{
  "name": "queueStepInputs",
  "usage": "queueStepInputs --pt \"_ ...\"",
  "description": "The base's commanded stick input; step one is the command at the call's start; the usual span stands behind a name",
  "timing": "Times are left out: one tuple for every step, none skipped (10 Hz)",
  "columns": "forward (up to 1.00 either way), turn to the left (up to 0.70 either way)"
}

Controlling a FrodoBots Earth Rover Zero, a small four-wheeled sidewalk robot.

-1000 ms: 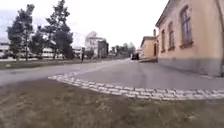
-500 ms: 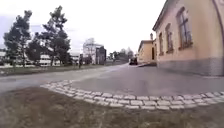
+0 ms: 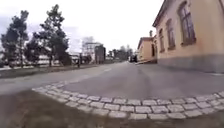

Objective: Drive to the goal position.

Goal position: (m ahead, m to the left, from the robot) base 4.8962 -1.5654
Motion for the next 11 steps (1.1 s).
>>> queueStepInputs --pt "0.7 0.0" --pt "0.7 0.0" --pt "0.7 0.0" --pt "0.7 0.0" --pt "0.7 0.0" --pt "0.7 0.0" --pt "0.7 0.0" --pt "0.7 0.0" --pt "0.7 0.0" --pt "0.7 0.0" --pt "0.7 0.0"
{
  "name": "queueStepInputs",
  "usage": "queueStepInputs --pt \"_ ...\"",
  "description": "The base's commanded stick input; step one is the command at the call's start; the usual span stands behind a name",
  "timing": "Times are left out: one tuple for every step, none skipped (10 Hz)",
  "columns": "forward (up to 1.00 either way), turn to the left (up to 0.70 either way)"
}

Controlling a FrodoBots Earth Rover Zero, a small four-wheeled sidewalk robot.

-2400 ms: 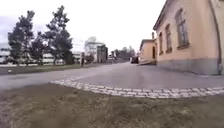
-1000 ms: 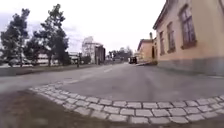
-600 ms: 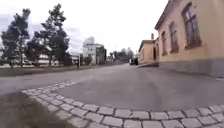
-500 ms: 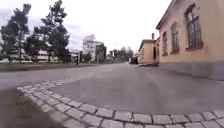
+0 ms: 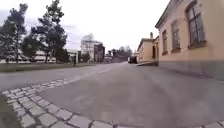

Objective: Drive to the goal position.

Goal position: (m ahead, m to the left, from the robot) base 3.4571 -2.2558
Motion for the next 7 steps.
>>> queueStepInputs --pt "0.7 0.0" --pt "0.7 0.0" --pt "0.7 0.0" --pt "0.7 0.0" --pt "0.7 0.0" --pt "0.7 0.0" --pt "0.7 0.0"
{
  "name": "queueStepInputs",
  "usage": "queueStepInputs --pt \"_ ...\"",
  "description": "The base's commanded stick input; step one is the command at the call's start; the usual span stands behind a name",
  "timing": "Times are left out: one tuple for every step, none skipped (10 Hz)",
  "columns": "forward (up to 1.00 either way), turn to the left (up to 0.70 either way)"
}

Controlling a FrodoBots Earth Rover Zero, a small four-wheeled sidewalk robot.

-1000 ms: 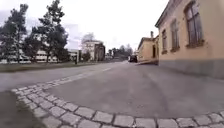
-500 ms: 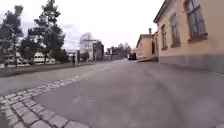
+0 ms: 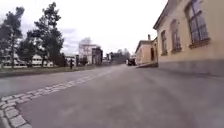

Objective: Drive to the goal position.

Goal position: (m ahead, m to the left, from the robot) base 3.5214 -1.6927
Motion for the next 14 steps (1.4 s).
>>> queueStepInputs --pt "0.7 0.0" --pt "0.7 0.0" --pt "0.7 0.0" --pt "0.7 0.0" --pt "0.7 0.0" --pt "0.7 0.0" --pt "0.7 0.0" --pt "0.7 0.0" --pt "0.7 0.0" --pt "0.71 0.0" --pt "0.83 0.0" --pt "0.85 0.0" --pt "0.85 0.0" --pt "0.85 0.0"
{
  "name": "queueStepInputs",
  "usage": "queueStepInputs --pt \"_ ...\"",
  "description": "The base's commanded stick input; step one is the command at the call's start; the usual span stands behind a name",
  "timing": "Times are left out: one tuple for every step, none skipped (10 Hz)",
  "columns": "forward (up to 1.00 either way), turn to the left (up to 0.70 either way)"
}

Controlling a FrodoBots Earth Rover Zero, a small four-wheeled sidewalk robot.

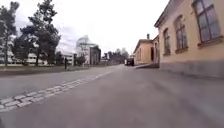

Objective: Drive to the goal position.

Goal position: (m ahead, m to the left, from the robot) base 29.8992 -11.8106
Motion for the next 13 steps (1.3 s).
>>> queueStepInputs --pt "0.85 0.0" --pt "0.85 0.0" --pt "0.85 0.0" --pt "0.85 0.0" --pt "0.85 0.0" --pt "0.85 0.0" --pt "0.85 0.0" --pt "0.85 0.0" --pt "0.85 0.0" --pt "0.85 0.0" --pt "0.85 0.0" --pt "0.85 0.0" --pt "0.85 0.0"
